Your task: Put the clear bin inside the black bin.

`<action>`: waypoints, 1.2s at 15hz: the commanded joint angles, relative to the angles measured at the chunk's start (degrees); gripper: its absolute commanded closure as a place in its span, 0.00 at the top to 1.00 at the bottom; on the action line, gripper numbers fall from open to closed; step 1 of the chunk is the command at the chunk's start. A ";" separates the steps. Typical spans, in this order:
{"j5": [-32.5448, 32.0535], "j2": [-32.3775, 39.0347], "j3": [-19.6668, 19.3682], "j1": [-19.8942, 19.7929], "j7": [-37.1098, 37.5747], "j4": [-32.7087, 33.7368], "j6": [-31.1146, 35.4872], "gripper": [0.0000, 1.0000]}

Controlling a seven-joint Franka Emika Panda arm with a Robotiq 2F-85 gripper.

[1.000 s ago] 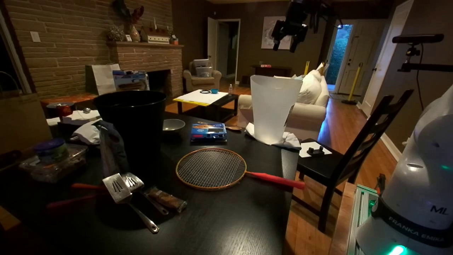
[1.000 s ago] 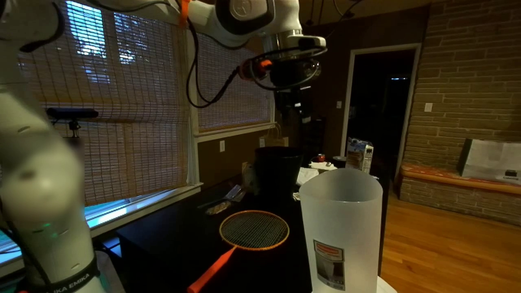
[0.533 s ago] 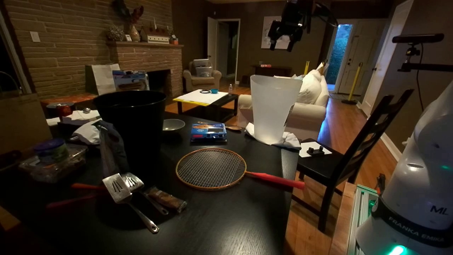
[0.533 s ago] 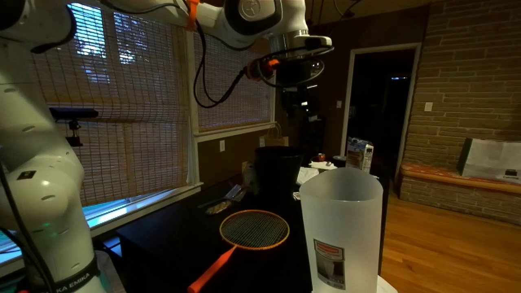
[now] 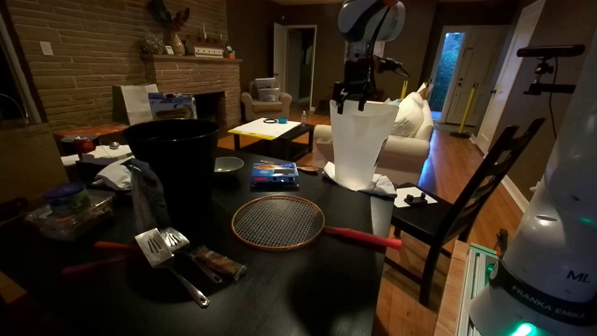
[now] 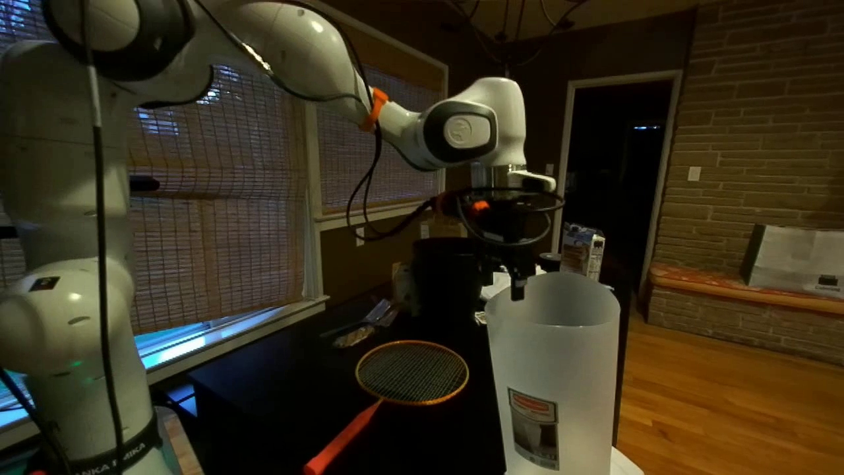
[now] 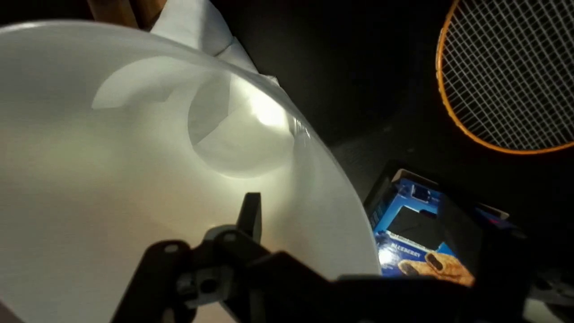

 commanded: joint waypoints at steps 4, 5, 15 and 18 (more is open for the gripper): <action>-6.47 8.36 2.56 0.23 2.24 4.93 4.10 0.75; -7.17 8.44 2.76 0.35 2.35 5.41 4.21 0.70; -8.91 6.85 3.27 0.71 3.83 4.58 3.53 0.01; -13.51 -0.85 3.68 2.63 3.36 -1.21 6.18 0.00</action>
